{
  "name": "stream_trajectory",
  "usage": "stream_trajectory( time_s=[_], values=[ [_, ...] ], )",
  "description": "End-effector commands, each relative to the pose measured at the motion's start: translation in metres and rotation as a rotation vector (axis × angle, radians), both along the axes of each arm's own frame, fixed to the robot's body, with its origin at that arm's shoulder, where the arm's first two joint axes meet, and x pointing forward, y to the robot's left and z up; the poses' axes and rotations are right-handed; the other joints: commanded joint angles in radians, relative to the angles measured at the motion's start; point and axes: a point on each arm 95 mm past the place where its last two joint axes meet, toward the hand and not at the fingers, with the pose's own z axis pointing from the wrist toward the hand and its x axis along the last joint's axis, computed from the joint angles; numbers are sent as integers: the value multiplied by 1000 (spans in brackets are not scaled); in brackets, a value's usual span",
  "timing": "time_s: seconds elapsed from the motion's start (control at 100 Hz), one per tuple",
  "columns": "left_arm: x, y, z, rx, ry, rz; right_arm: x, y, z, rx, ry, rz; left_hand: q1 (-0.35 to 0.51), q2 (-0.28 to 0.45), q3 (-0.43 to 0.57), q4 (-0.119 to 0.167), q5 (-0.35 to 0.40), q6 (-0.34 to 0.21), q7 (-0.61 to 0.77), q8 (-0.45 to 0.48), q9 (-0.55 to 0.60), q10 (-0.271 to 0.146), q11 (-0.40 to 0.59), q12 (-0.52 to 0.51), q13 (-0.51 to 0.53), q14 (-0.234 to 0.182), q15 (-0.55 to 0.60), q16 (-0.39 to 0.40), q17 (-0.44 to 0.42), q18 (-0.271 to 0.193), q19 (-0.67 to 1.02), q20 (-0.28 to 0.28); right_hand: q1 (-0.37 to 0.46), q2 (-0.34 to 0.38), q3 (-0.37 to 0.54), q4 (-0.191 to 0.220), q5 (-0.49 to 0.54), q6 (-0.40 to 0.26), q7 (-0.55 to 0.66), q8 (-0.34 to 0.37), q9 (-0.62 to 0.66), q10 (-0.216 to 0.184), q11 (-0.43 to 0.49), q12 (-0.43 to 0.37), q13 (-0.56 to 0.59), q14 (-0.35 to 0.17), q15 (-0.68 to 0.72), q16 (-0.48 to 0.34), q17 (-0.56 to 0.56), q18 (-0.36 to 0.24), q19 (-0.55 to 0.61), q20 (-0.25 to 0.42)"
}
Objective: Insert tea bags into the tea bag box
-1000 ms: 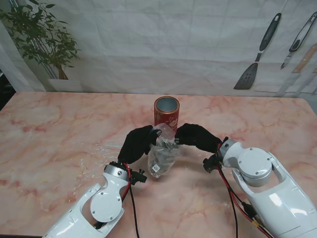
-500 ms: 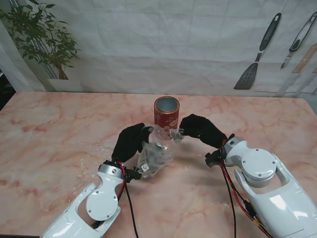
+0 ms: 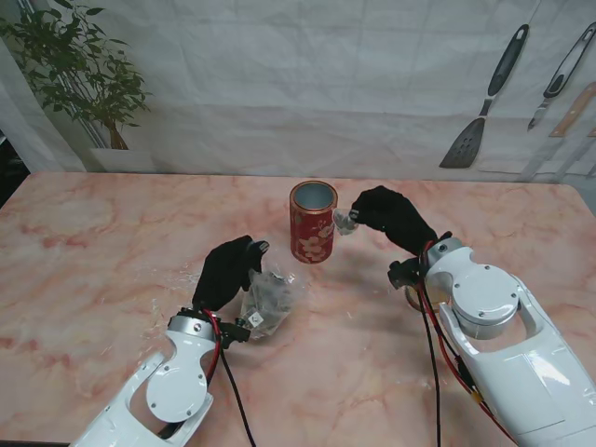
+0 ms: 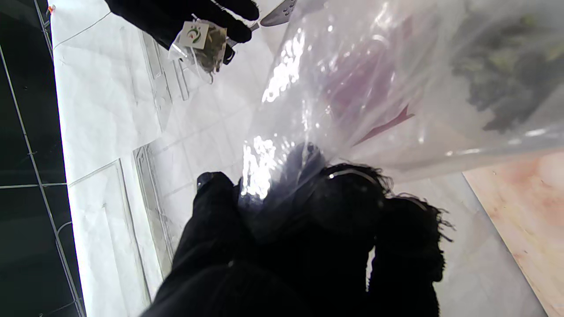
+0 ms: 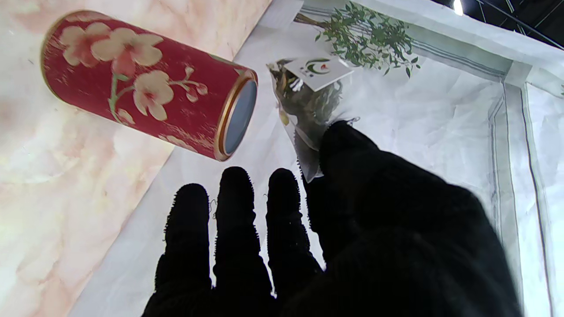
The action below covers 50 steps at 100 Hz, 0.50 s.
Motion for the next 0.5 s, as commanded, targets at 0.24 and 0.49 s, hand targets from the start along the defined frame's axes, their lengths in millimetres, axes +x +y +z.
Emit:
stream_trajectory(
  time_s=[0.24,0.49],
  values=[
    [-4,2,2,-11,7,-2,17,15,21,32,-41,-49,76,70,46,43,31,-28,50,1,23,-42,5,-14,5,17,-3,-11,15,-22,68,6,28,6,28,2,29,-53,14,7,18,-24,24,19,19,-36,22,7,9,-30,-8,28],
    [-5,2,2,-10,5,-5,30,25,28,49,-44,-84,75,70,46,43,33,-25,49,1,23,-43,4,-14,5,19,-2,-11,15,-20,67,8,23,6,28,2,30,-62,13,4,22,-28,22,22,25,-39,22,8,15,-32,-8,32]
  ],
)
